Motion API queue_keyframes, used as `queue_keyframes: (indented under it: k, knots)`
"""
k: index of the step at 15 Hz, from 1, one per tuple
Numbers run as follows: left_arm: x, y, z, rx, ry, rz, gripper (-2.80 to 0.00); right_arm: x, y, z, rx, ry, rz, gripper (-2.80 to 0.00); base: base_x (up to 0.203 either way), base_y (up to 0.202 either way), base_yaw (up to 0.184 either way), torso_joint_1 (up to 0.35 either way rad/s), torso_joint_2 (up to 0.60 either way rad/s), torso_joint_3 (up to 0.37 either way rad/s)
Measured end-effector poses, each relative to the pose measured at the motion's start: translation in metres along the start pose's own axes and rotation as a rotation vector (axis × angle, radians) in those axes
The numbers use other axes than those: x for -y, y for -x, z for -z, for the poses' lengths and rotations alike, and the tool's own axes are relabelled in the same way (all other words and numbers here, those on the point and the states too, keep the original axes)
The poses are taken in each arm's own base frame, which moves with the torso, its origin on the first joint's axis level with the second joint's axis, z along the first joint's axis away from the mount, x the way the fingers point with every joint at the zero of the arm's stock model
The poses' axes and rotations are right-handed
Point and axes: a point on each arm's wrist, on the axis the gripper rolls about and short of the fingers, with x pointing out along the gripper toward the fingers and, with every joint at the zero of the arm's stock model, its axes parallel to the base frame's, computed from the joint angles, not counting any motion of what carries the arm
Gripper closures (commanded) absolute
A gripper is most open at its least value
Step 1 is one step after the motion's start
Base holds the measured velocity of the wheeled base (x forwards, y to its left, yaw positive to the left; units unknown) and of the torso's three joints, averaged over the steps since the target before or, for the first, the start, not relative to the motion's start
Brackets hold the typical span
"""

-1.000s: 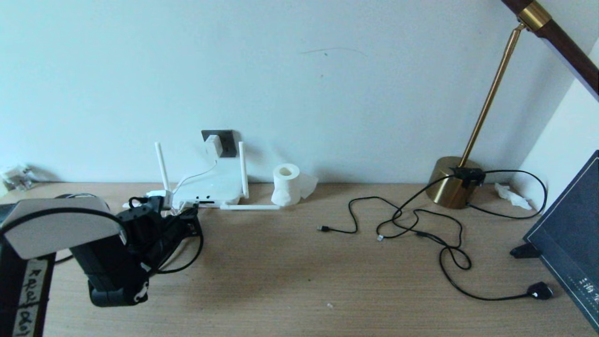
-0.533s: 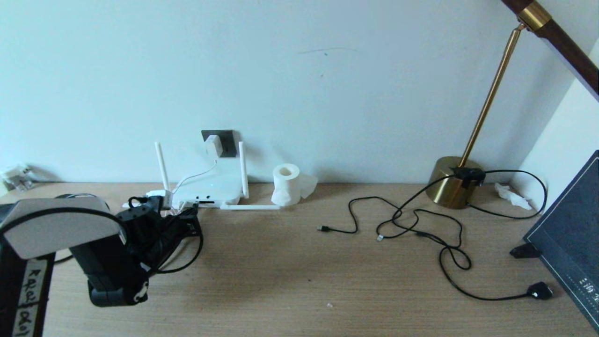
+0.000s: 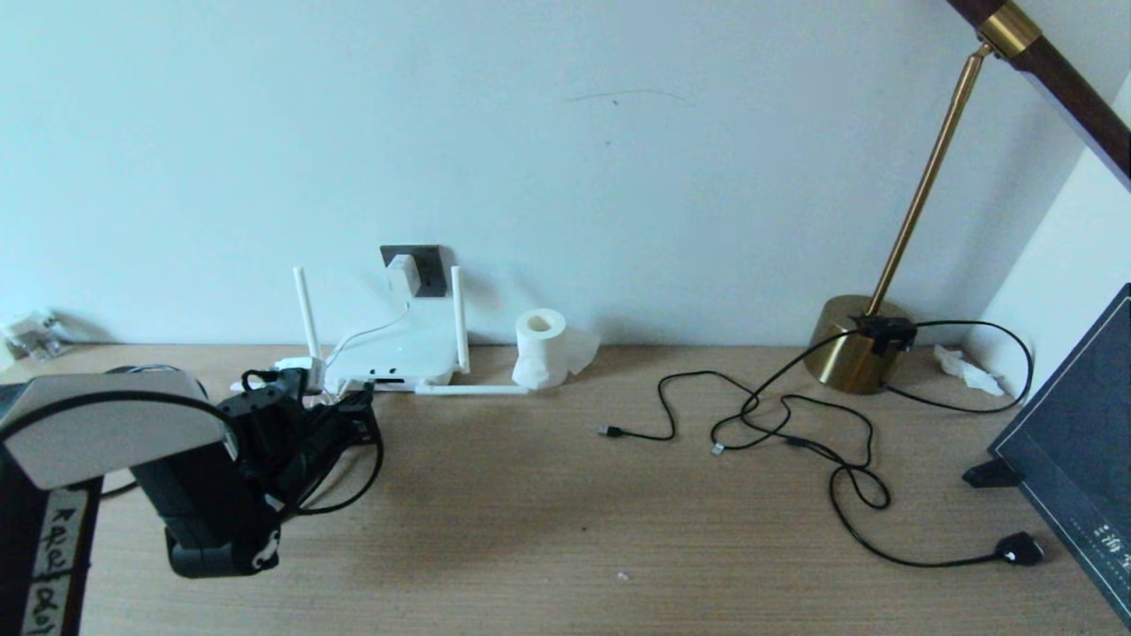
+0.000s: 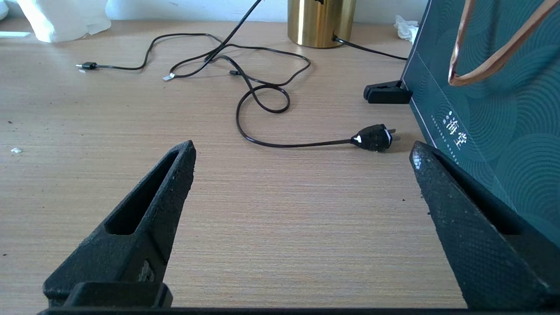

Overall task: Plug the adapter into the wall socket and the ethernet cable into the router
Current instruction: Plug cable into router interface

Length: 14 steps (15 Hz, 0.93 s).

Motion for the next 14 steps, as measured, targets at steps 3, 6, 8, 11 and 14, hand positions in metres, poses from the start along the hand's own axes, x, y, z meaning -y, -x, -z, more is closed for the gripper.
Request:
queue_keyframes:
  k: [3,6,8,11,14]
  knots:
    - [0.0013,-0.0001,0.0001,0.000,0.000,0.003,0.00,0.0000,0.0000,0.0001,-0.001,0.000,0.000,-2.80,0.000,0.000,0.000,0.000,0.00,0.000]
    - [0.0020,-0.0005,0.0003,0.000,-0.001,0.005,0.00,0.0000,0.0000,0.0000,0.000,0.000,0.000,-2.80,0.000,0.000,0.000,0.000,0.00,0.000]
    - [0.0023,-0.0006,0.0006,0.000,-0.001,0.006,0.00,0.0000,0.0000,0.0000,0.000,0.000,0.000,-2.80,0.000,0.000,0.000,0.000,0.00,0.000]
    - [0.0027,-0.0007,0.0015,-0.003,-0.001,0.007,0.00,0.0000,0.0000,0.0000,0.000,0.000,0.000,-2.80,0.000,0.000,0.000,0.000,0.00,0.000]
    - [0.0029,-0.0009,0.0023,-0.004,0.000,0.008,0.00,0.0000,0.0000,0.0001,-0.001,0.000,0.000,-2.80,0.000,0.000,0.000,0.000,0.00,0.000]
